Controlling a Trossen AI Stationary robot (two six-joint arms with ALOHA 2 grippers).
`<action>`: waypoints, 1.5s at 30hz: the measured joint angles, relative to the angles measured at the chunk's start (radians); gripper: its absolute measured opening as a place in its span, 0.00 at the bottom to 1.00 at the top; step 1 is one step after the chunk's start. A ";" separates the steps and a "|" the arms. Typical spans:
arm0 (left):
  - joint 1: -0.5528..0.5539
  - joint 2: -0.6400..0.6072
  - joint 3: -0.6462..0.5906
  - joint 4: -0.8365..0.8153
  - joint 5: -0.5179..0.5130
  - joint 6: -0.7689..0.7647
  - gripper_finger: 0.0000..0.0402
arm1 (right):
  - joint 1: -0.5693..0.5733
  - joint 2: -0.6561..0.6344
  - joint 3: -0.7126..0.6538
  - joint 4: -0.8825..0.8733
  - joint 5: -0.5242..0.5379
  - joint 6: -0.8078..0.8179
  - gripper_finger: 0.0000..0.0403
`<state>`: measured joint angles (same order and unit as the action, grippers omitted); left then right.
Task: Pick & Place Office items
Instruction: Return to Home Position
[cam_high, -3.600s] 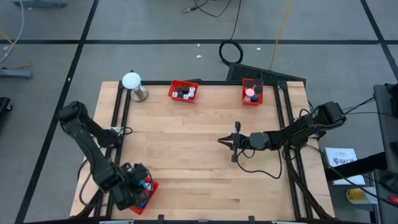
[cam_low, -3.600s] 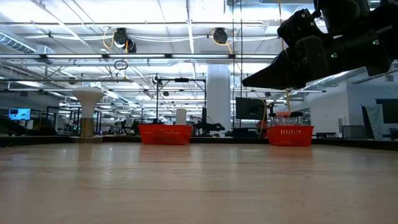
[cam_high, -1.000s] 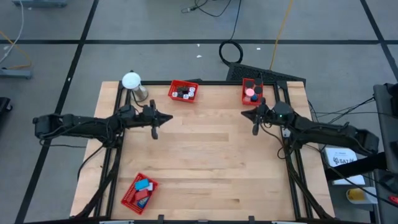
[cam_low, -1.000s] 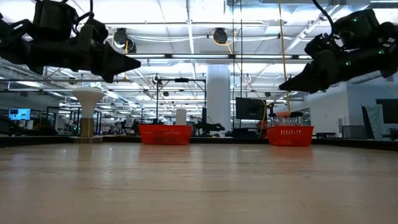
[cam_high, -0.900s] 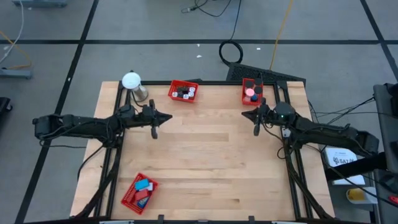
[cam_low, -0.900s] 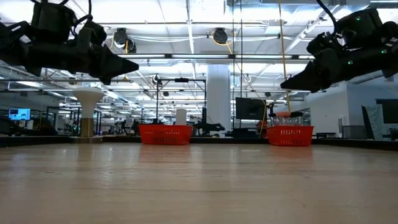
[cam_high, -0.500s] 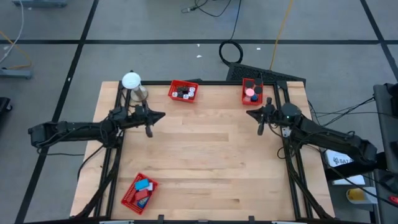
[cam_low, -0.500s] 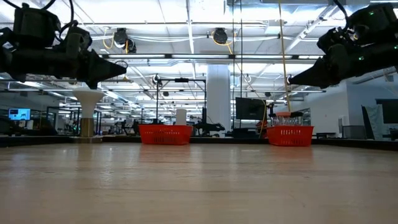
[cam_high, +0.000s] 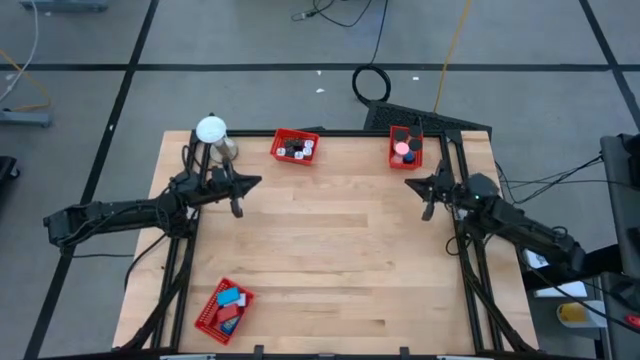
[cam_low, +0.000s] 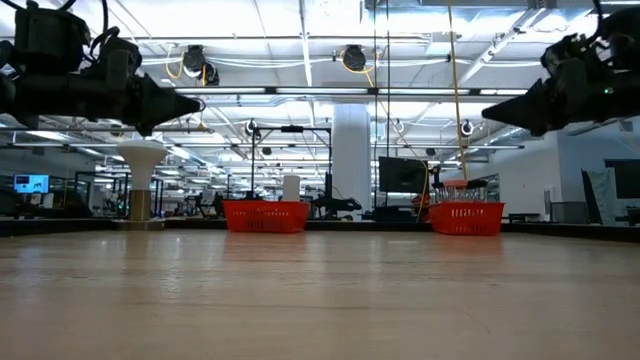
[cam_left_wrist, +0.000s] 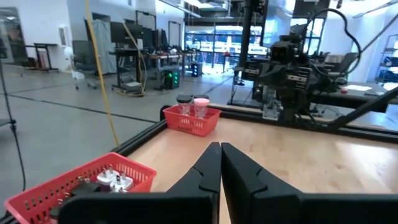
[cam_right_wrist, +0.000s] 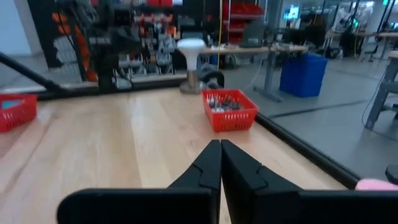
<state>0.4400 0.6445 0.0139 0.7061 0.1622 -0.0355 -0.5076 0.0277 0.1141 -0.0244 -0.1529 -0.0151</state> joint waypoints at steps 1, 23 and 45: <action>0.000 0.000 0.000 0.005 -0.005 0.000 0.01 | 0.000 -0.026 0.002 -0.015 0.000 0.000 0.00; -0.037 -0.382 0.001 -0.394 -0.093 0.008 0.01 | -0.002 -0.026 0.006 -0.010 -0.008 0.007 0.00; -0.043 -0.639 0.002 -0.656 -0.119 -0.030 0.02 | -0.001 -0.026 0.005 0.001 -0.061 0.006 0.00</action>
<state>0.3965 0.0055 0.0162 0.0502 0.0432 -0.0654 -0.5087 0.0021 0.1192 -0.0231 -0.2134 -0.0089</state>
